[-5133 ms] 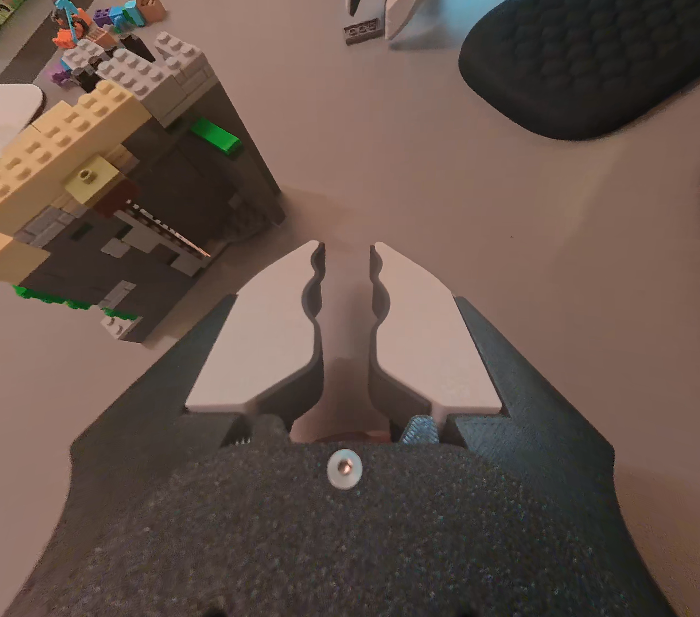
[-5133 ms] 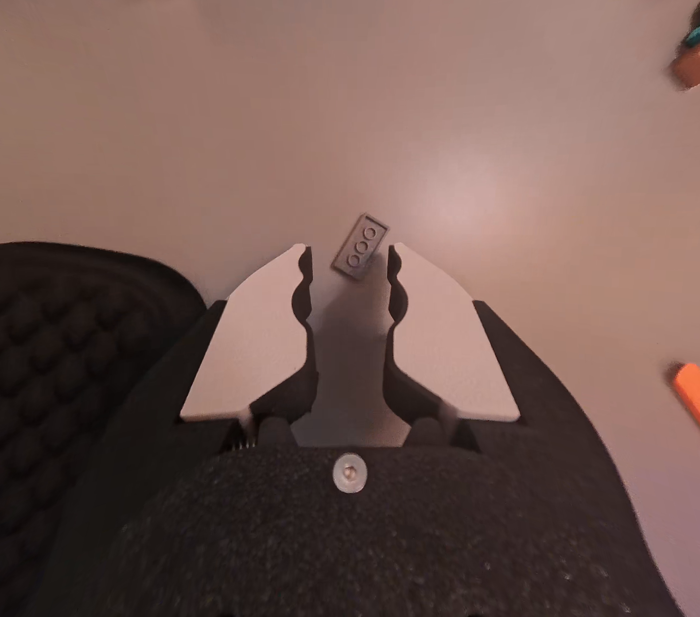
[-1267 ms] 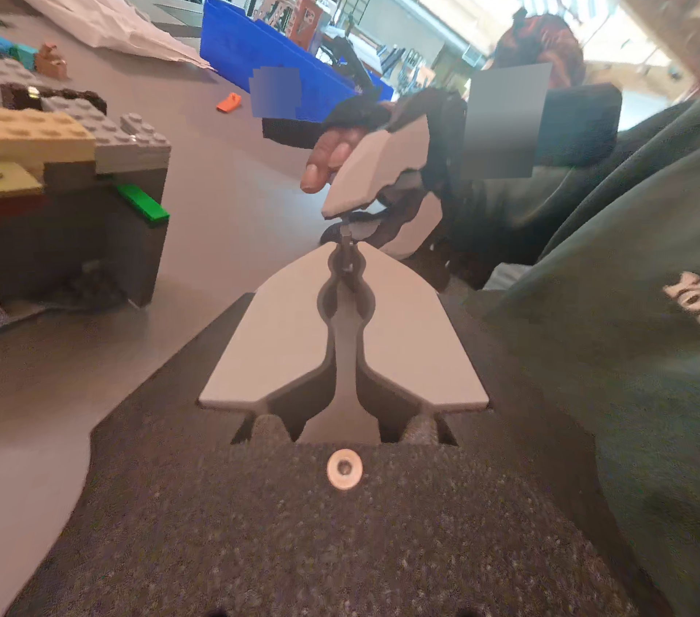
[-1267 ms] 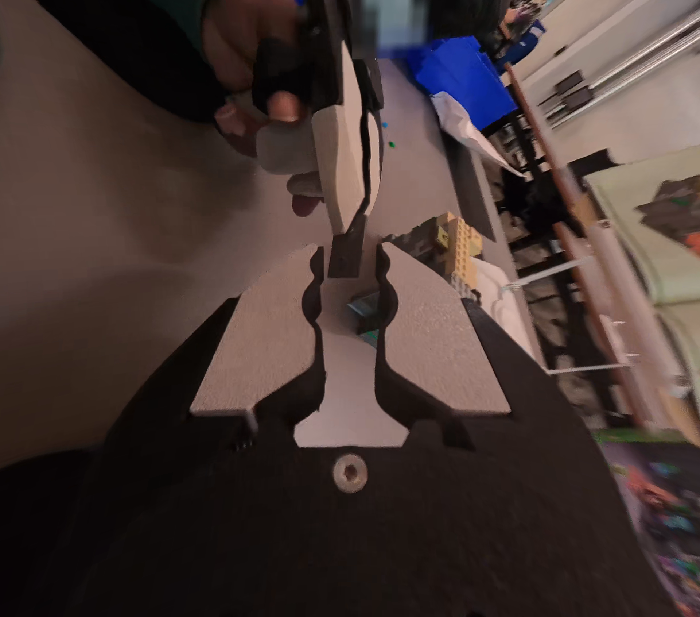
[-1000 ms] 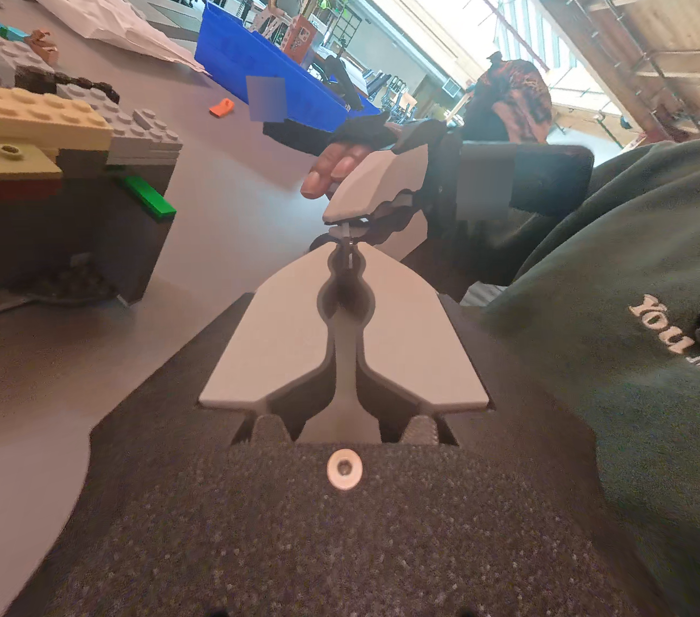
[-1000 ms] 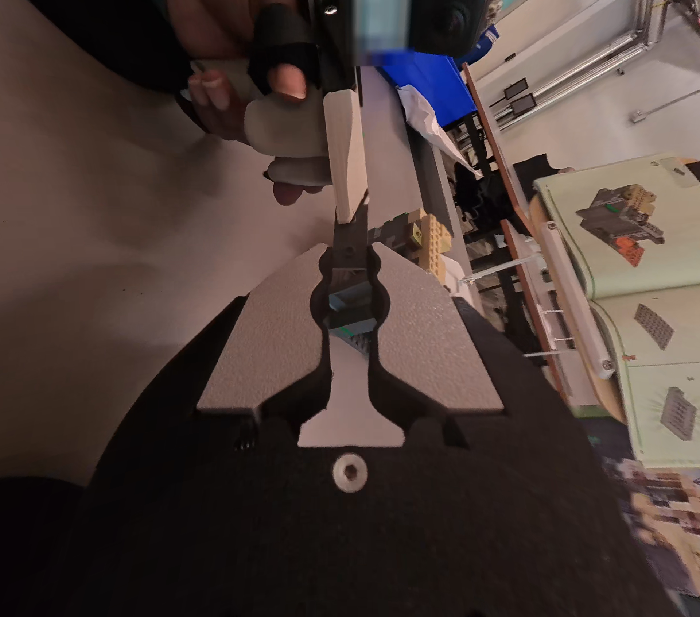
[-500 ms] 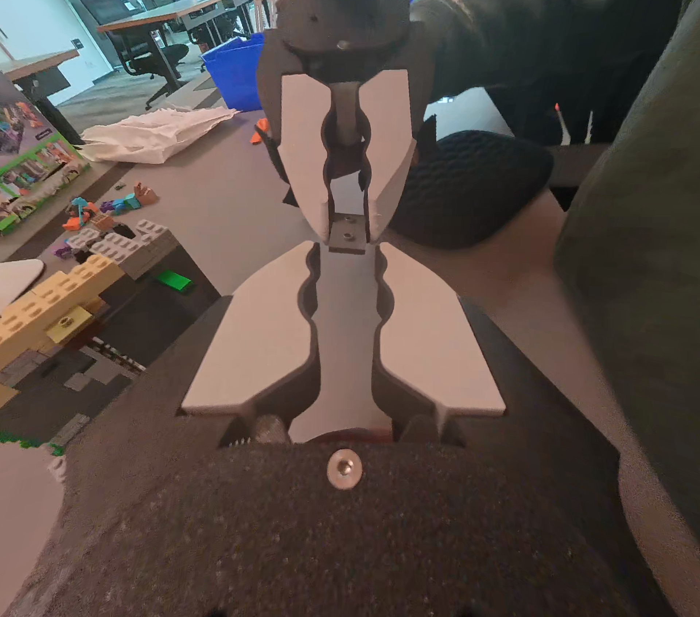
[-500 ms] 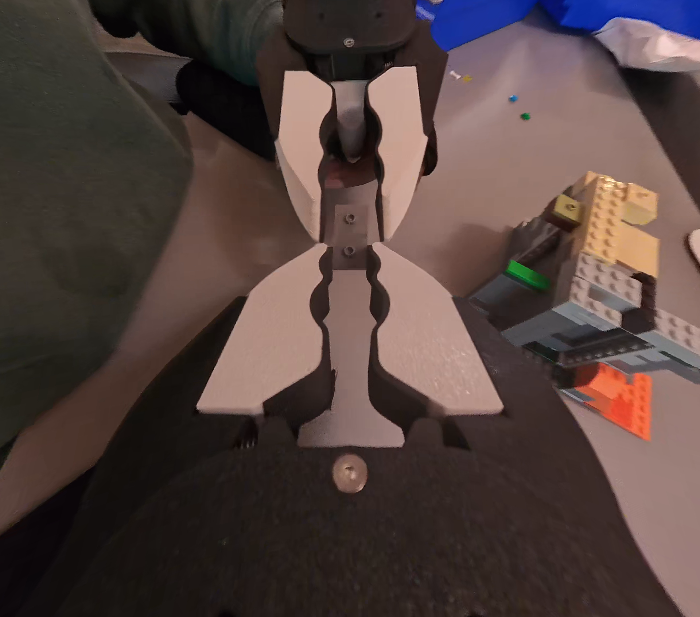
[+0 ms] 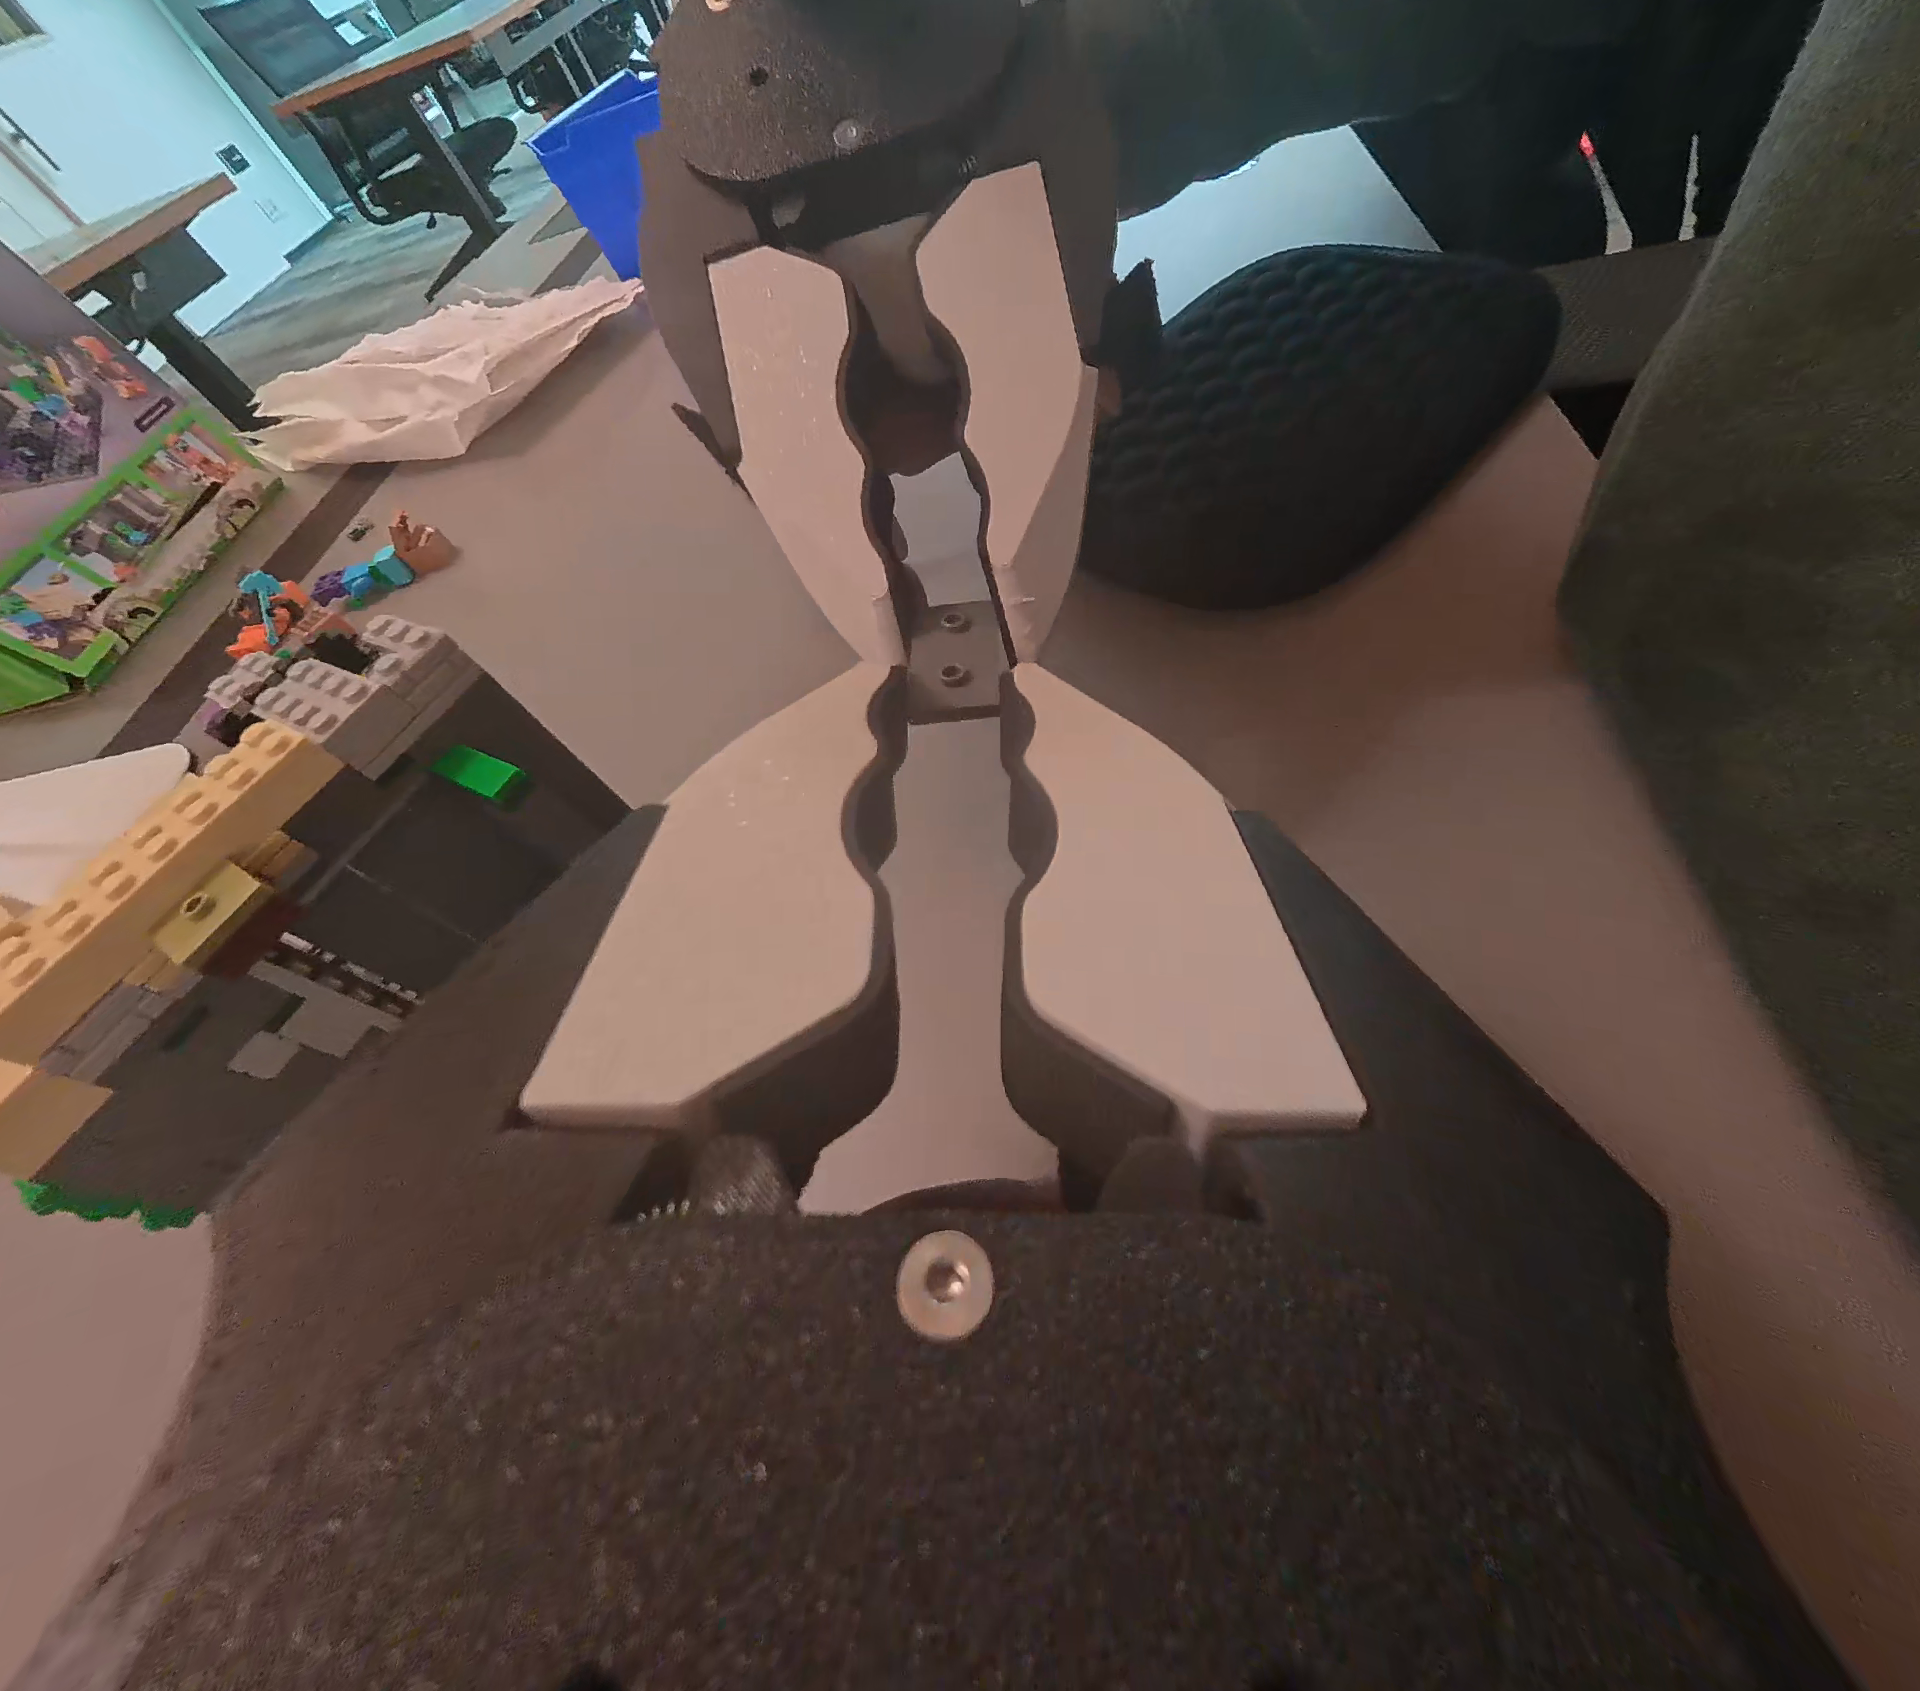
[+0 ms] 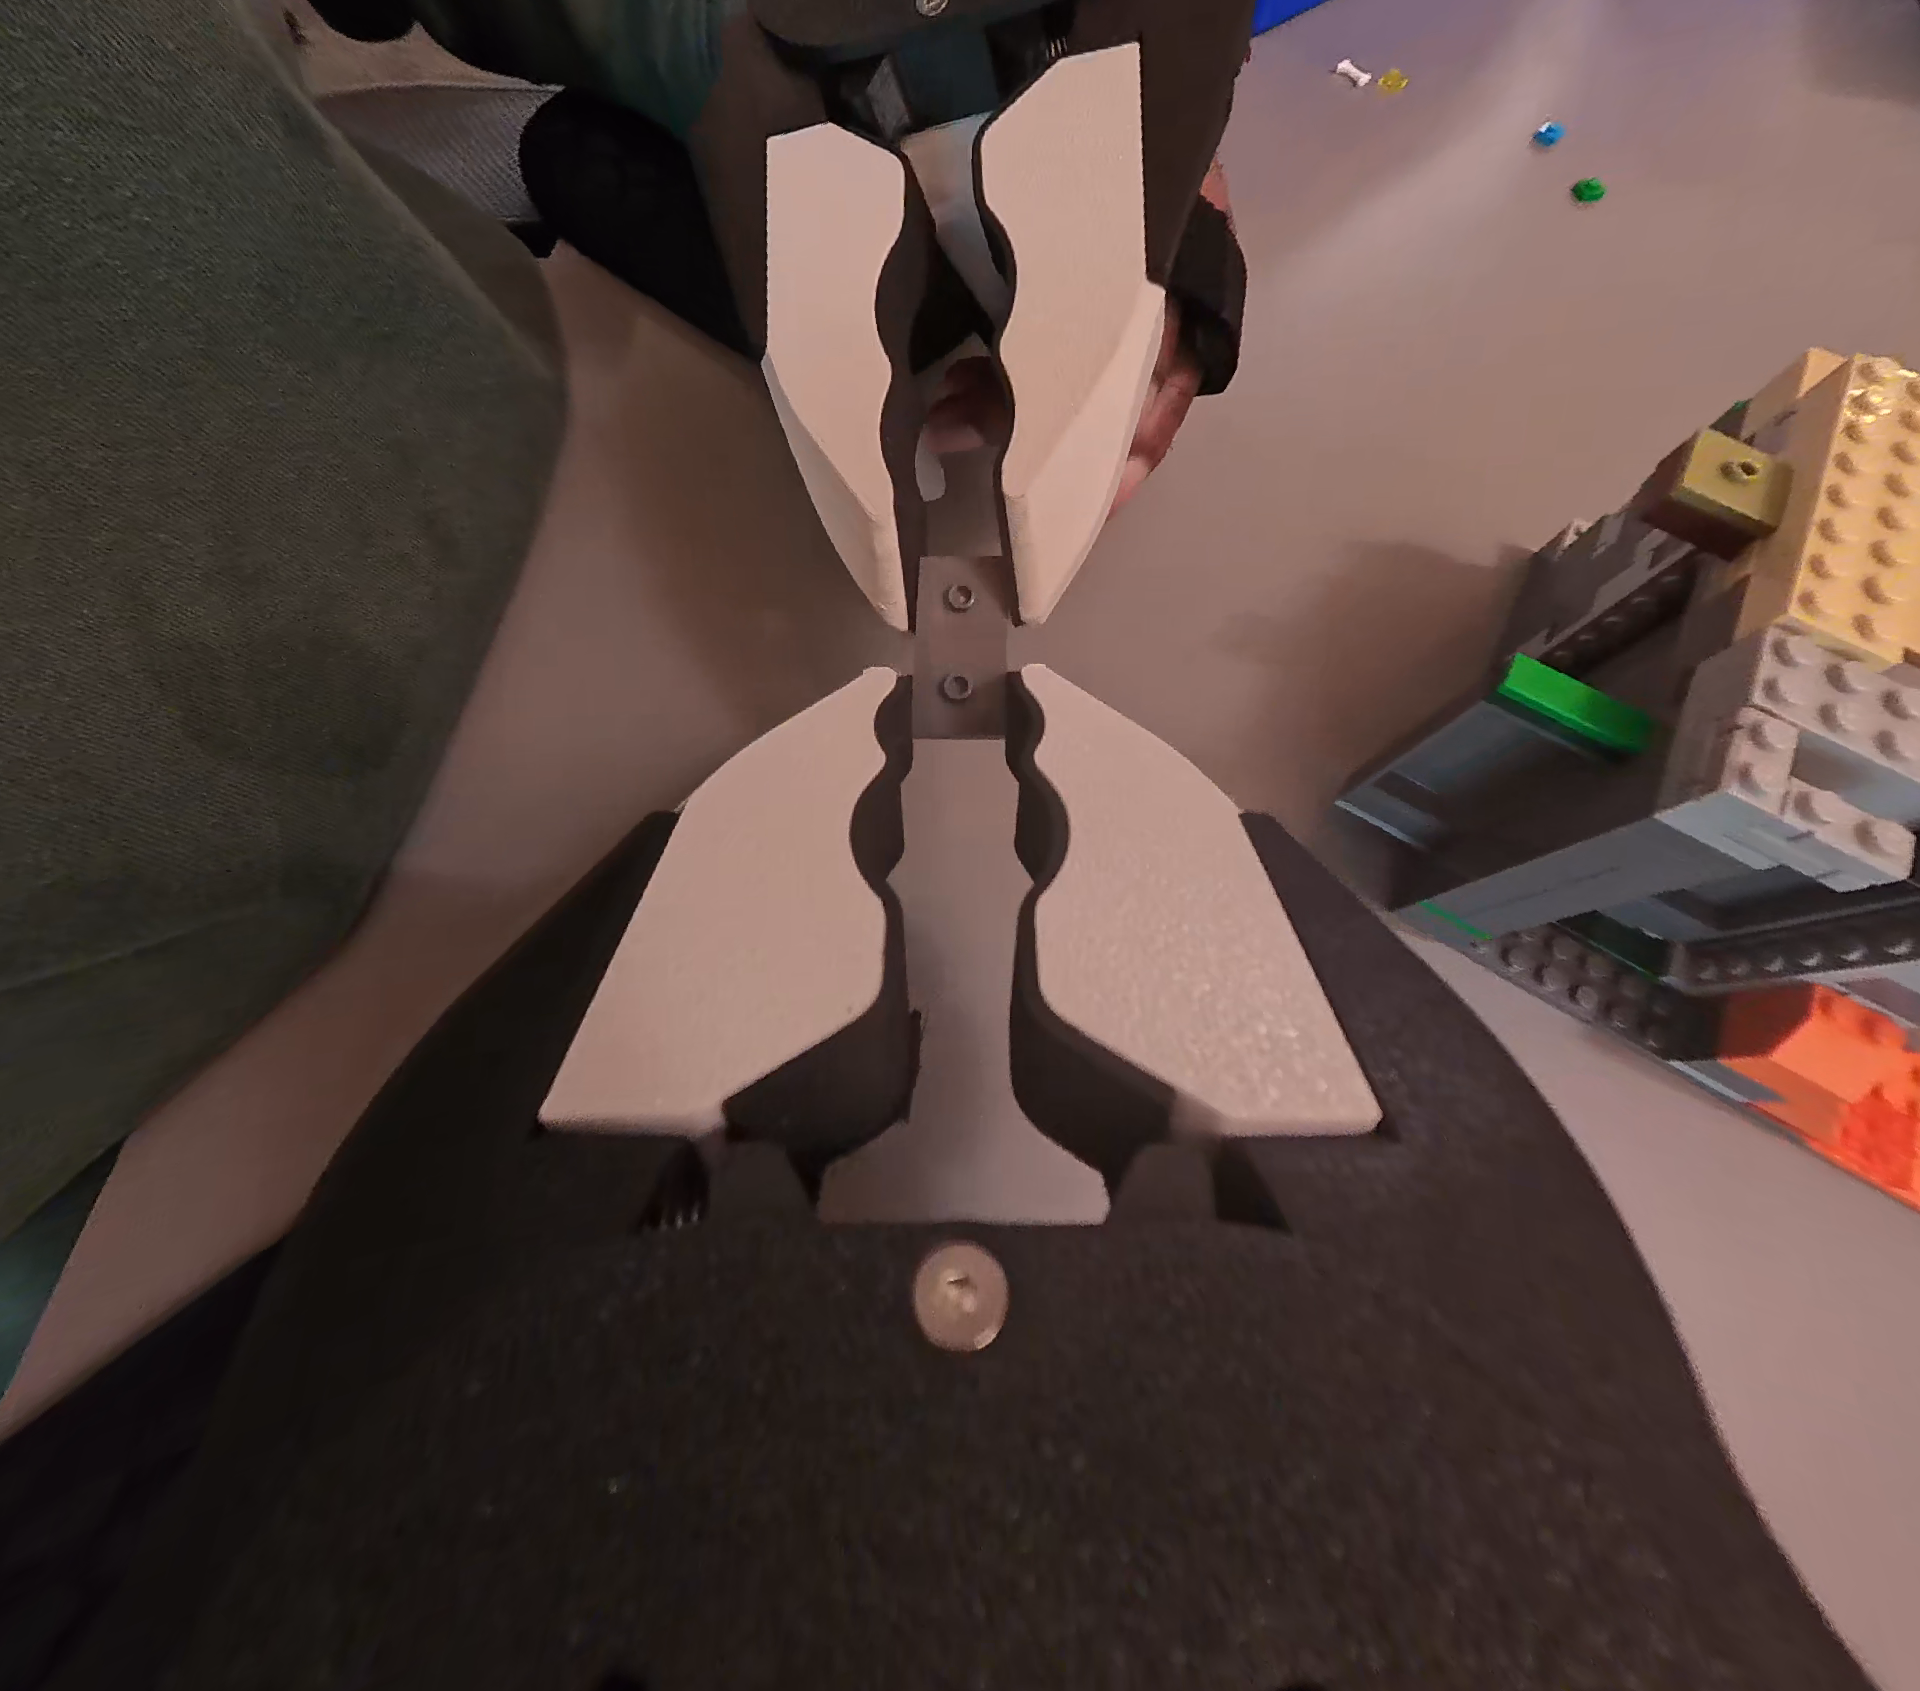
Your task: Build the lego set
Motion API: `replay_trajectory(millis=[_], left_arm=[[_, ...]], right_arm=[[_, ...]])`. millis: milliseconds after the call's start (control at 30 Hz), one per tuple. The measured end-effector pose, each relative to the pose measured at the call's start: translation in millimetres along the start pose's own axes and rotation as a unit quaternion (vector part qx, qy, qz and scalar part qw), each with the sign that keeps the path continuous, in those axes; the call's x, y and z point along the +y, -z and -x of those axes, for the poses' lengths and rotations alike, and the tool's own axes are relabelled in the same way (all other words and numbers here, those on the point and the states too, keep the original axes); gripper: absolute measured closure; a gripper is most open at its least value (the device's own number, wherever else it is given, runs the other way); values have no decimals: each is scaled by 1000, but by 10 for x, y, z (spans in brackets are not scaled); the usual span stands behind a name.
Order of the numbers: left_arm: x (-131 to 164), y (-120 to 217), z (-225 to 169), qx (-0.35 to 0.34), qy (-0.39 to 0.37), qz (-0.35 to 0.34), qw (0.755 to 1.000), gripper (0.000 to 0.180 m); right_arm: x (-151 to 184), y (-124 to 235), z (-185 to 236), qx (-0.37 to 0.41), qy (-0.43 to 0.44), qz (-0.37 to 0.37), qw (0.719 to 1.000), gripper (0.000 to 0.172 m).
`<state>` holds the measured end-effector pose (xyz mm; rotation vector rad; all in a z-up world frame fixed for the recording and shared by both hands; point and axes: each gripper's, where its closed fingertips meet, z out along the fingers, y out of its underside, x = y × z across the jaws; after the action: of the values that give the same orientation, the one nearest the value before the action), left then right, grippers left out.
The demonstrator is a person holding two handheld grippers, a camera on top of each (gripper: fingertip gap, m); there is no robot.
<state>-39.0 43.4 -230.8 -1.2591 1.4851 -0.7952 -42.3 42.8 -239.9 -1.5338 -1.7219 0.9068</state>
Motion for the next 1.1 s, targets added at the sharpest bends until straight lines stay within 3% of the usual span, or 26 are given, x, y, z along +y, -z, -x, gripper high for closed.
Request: replay_trajectory(millis=[367,667,900,1100], left_arm=[[5,16,40,-1,26,-4,1000,164],[4,26,22,-2,17,-1,1000,164],[8,32,54,-8,24,-5,1000,164],[-47,131,281,-59,57,-34,996,159]], right_arm=[[-50,36,-75,35,26,13,999,147],[-26,-12,-47,30,39,45,998,155],[-35,-10,-71,39,22,47,998,155],[-146,123,-284,78,-26,29,996,155]])
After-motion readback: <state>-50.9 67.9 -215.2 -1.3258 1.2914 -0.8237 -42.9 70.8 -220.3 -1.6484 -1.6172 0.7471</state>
